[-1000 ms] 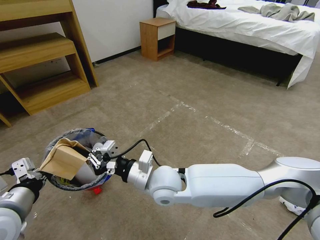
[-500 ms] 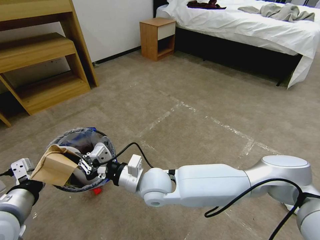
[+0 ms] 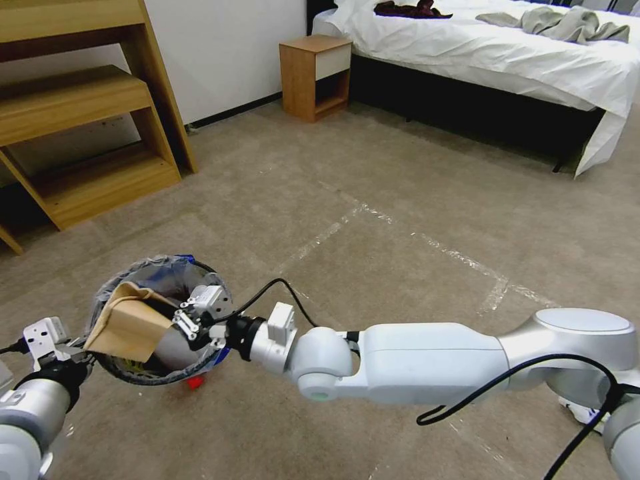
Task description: Pick up the trash bin and place the garbage on the floor into it.
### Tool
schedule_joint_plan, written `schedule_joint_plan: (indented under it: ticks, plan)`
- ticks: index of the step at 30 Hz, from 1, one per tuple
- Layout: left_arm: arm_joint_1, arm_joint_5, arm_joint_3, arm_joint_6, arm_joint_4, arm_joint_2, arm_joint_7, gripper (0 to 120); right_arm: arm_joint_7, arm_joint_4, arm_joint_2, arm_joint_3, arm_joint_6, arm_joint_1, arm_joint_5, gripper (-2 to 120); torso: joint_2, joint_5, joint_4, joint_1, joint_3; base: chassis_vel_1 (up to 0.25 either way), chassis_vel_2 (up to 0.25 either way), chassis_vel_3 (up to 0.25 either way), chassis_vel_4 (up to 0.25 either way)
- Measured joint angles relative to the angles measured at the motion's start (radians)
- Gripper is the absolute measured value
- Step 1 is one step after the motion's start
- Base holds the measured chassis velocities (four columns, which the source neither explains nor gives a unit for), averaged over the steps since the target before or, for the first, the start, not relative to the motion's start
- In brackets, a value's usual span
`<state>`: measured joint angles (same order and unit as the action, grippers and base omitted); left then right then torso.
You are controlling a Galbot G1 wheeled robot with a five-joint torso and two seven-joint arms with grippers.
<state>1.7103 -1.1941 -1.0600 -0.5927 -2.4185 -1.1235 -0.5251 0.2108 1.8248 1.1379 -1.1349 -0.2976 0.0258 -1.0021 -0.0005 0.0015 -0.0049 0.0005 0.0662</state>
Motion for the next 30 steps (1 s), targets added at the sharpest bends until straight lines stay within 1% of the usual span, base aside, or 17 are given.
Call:
schedule_joint_plan:
  ticks: [1,4,11,30]
  plan:
    - [0.000,0.000,0.000,0.000,0.000,0.000,0.000,1,0.000,0.000,0.000,0.000,0.000,0.000,0.000,0,0.000,0.0000,0.0000,0.000,0.000,0.000,0.000,0.000,0.000]
    - [-0.001,0.001,0.001,0.000,0.002,0.001,0.000,1,-0.008,0.001,-0.036,0.005,0.002,-0.002,0.012,0,0.000,0.0000,-0.0002,0.000,0.000,0.000,0.000,0.000,0.000]
    - [-0.002,0.001,0.002,0.001,-0.001,0.001,0.001,1,-0.018,-0.015,-0.052,0.002,0.009,-0.006,0.033,0,0.000,0.0000,0.0001,0.000,0.000,0.000,0.000,0.000,0.000]
    - [0.002,-0.004,-0.003,0.002,-0.021,-0.009,0.000,1,-0.031,-0.083,0.021,-0.044,0.013,-0.022,0.081,0,0.000,-0.0001,0.0000,0.000,0.000,0.000,0.000,0.000,0.000]
